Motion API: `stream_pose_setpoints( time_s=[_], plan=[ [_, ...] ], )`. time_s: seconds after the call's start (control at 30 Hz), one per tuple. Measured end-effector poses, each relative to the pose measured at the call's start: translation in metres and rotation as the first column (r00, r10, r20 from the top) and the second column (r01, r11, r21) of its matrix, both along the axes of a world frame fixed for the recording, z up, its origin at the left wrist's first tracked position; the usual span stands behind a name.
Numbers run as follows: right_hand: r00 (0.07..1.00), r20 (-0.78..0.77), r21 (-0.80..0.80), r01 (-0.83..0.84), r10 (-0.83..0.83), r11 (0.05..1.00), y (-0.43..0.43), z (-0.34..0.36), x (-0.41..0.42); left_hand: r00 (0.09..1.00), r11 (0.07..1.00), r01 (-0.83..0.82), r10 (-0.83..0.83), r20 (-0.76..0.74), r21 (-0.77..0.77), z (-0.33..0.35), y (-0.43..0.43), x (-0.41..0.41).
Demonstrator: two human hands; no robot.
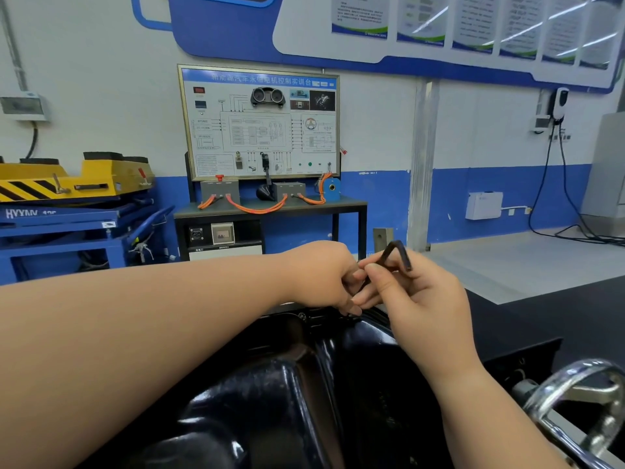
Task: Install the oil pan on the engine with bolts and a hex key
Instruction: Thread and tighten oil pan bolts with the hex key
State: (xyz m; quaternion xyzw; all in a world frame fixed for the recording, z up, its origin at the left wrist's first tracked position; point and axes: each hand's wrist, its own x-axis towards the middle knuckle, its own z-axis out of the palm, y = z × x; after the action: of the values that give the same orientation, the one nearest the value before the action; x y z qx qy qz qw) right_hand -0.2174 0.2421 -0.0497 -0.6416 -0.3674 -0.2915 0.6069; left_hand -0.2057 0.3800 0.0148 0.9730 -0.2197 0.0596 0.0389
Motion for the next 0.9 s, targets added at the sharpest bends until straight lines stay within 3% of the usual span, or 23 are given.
stream_pose_setpoints(
  time_s=[0.2,0.43,0.8,0.9],
  plan=[
    [0.998,-0.054,-0.005,0.015,-0.015,1.0,-0.002,-0.003,0.005,1.0,1.0,0.026,-0.026,-0.016,-0.016,0.0,0.001,-0.001],
    [0.998,0.013,-0.024,0.069,-0.068,0.997,-0.003,0.0,0.0,0.999,0.998,0.047,-0.047,-0.001,0.032,0.0,0.0,0.0],
    [0.993,0.037,0.026,0.108,-0.109,0.994,-0.011,-0.013,-0.011,0.985,0.994,0.047,-0.064,-0.163,-0.103,0.008,0.009,-0.004],
    [0.987,0.045,0.016,0.157,-0.157,0.988,-0.01,-0.014,-0.011,0.99,0.993,0.008,-0.025,-0.137,-0.12,0.009,0.009,-0.004]
  ],
)
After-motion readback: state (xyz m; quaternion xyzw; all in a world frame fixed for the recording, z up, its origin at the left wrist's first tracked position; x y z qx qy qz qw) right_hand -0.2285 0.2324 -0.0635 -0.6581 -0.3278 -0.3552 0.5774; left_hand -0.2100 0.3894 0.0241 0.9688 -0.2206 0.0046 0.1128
